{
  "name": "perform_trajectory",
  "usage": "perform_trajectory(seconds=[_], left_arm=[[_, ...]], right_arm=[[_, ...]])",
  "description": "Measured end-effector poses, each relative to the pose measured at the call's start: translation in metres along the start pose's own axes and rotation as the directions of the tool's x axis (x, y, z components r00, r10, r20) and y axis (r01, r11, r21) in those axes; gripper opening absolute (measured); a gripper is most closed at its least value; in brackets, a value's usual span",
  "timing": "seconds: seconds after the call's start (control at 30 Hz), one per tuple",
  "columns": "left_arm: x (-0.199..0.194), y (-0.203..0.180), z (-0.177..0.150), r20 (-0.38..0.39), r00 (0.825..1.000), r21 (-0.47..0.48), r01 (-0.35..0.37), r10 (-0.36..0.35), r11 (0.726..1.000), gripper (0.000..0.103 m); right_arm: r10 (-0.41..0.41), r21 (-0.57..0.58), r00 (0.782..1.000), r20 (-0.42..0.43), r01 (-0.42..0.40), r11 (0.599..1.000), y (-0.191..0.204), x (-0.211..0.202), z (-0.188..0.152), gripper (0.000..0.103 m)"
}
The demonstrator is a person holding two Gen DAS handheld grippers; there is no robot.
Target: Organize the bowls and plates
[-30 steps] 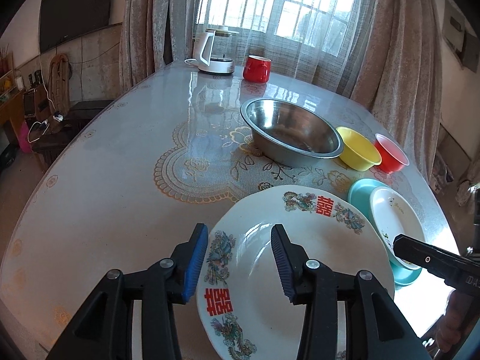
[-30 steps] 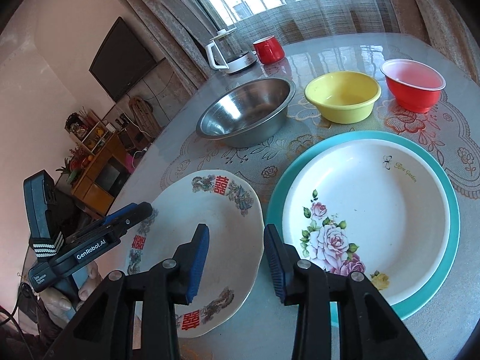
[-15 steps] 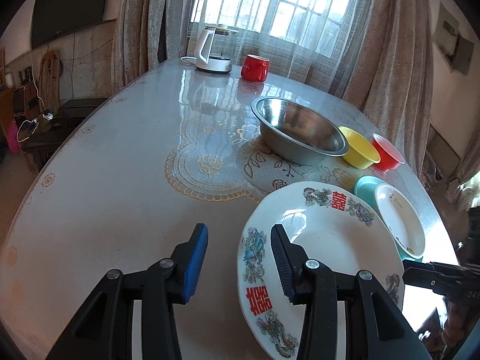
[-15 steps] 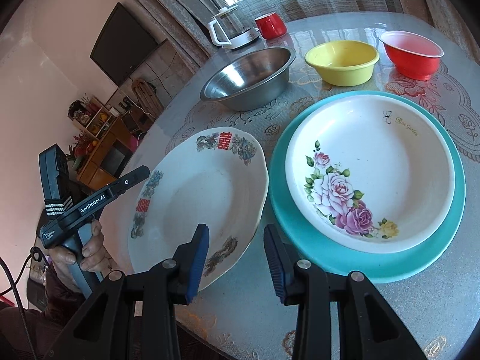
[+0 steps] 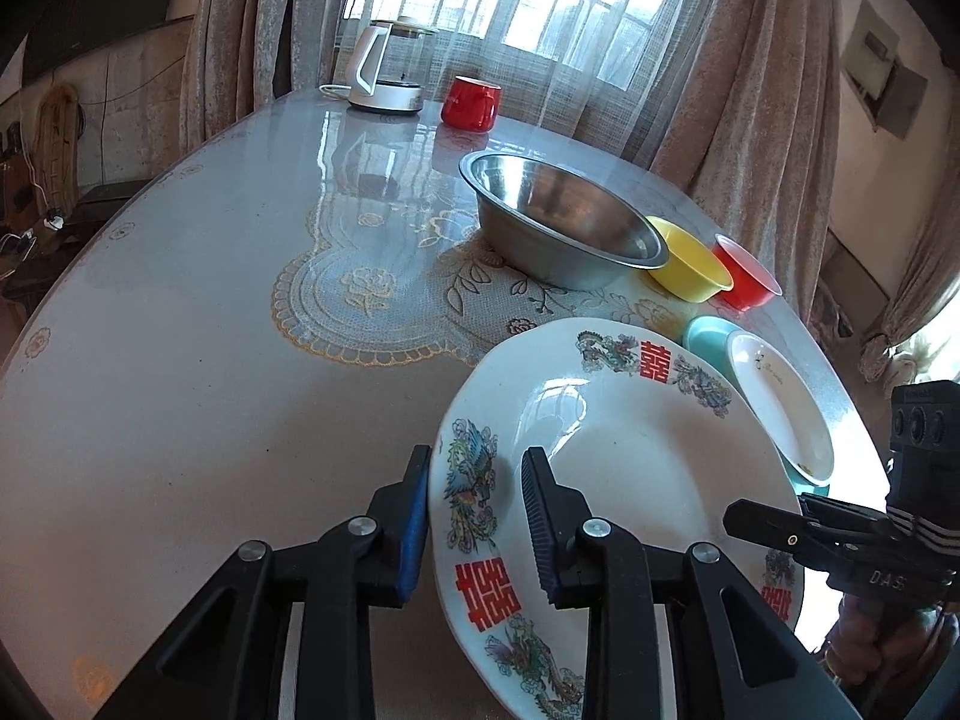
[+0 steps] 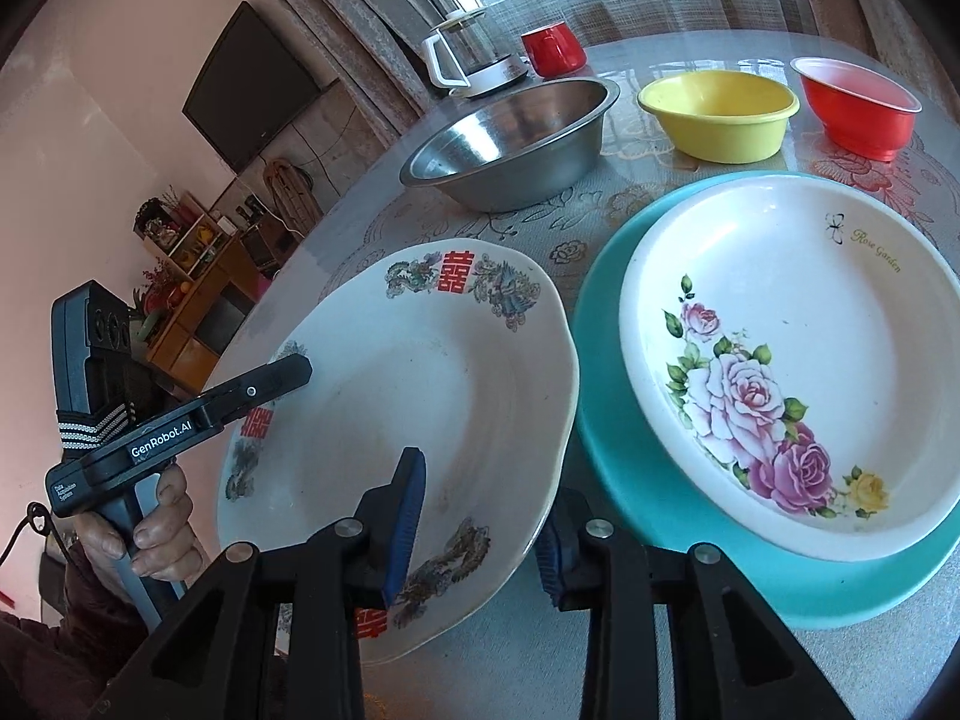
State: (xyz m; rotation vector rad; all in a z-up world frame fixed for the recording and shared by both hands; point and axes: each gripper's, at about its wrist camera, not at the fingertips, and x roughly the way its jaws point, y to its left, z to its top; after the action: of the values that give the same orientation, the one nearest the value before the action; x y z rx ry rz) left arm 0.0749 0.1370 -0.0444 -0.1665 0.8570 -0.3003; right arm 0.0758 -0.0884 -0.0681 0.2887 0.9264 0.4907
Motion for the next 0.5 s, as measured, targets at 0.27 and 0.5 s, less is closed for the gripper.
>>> perform_trajectory(seconds=[0.27, 0.5], left_arm=[[0.001, 0.0, -0.001, 0.002, 1.0, 0.022, -0.012, 0.012, 1.0, 0.029], [-0.005, -0.003, -0.005, 0.011, 1.0, 0.025, -0.016, 0.016, 1.0, 0.029]], right_arm=[[-0.041, -0.046, 0.999, 0.0, 0.041, 0.998, 0.007, 0.0, -0.001, 0.03], [-0.094, -0.094, 0.996, 0.005, 0.094, 0.991, 0.014, -0.002, 0.0, 0.03]])
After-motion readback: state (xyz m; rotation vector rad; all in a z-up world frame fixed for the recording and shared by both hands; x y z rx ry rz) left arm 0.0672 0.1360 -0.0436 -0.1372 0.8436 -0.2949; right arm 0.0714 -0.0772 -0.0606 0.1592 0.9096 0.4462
